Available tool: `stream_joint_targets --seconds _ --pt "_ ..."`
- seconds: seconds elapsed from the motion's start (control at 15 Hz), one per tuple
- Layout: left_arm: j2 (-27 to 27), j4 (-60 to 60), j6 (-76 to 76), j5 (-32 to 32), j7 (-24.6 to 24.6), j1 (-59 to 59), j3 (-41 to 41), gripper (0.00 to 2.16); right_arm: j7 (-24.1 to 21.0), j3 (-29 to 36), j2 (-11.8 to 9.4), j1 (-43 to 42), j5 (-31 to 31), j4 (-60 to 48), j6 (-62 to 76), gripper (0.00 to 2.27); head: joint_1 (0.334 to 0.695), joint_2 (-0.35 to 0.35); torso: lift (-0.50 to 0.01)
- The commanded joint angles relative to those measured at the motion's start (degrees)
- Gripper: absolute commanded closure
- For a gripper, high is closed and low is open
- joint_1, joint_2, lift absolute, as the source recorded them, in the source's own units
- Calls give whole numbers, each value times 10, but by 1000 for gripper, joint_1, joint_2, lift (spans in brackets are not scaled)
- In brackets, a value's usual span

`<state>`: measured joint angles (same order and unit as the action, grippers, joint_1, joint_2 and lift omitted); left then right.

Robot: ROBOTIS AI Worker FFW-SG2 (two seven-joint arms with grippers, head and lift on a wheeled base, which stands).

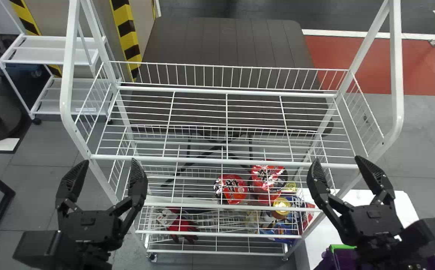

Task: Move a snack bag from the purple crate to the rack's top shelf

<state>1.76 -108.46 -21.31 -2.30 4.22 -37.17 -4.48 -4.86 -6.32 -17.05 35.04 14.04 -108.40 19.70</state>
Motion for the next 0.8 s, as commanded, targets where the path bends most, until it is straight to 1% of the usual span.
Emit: stream_joint_targets --seconds 0.0,0.73 --pt "0 0 3 0 0 1 1 140 -16 -6 0 -5 0 -8 -31 174 695 -38 -13" --pt "0 0 9 -1 0 3 0 140 -18 -8 -3 -10 -1 -9 -35 174 695 -33 -57"
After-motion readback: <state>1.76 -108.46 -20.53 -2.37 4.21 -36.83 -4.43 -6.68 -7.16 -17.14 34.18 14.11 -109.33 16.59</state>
